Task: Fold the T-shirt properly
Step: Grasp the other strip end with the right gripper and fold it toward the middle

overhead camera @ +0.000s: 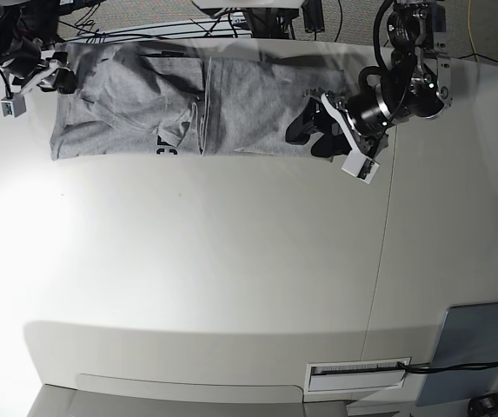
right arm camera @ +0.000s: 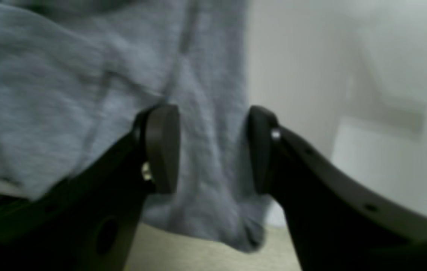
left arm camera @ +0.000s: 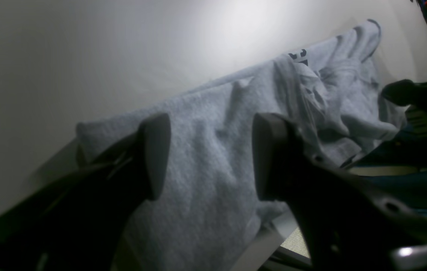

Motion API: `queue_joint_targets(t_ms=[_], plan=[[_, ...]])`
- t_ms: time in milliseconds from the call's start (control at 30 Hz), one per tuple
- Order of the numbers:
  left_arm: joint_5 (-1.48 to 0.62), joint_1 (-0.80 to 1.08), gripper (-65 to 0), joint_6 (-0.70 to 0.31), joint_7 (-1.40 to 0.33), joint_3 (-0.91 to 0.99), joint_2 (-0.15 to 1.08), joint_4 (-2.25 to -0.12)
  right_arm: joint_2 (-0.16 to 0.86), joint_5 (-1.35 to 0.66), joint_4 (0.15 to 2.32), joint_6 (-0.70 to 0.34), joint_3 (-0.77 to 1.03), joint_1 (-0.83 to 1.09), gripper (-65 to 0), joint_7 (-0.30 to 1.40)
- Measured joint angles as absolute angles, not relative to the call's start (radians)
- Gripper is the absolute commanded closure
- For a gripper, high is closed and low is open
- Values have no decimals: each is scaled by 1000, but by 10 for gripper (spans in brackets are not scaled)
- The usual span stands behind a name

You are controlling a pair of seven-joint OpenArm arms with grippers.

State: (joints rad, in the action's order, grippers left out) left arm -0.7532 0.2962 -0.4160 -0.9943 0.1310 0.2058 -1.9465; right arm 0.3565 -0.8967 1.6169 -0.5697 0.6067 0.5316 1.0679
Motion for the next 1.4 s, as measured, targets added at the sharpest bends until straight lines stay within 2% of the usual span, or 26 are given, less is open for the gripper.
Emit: queue_joint_targets(t_ms=[300,500,600,833,967,1133,1400], plan=[[-753,296,-354,-416,-994,131,206,-1946,361,-868,1614,-569,607,529,-291,1035],[-753,296,-354,-416,-994,131,206,-1946,407,-764,1613,-496,608,473,-291,1004],[-753,296,-354,-416,-994,131,206,-1946,409,-767,1614,-495,608,432,-291,1032],[-753,296,-354,-416,-994,131,206,-1946,366,-767,1613,-494,608,410,-291,1135],[-754,296,-354,-416,-994,131,206,-1946,343,-831,1612,-498,608,410,-291,1191],[-753,296,-354,-416,-994,131,206,-1946,328,-847,1612,-503,601,410,-291,1191],[-742,296,-354,-416,-994,131,206,-1946,330,-866,1623,-510,485,407,-291,1162]])
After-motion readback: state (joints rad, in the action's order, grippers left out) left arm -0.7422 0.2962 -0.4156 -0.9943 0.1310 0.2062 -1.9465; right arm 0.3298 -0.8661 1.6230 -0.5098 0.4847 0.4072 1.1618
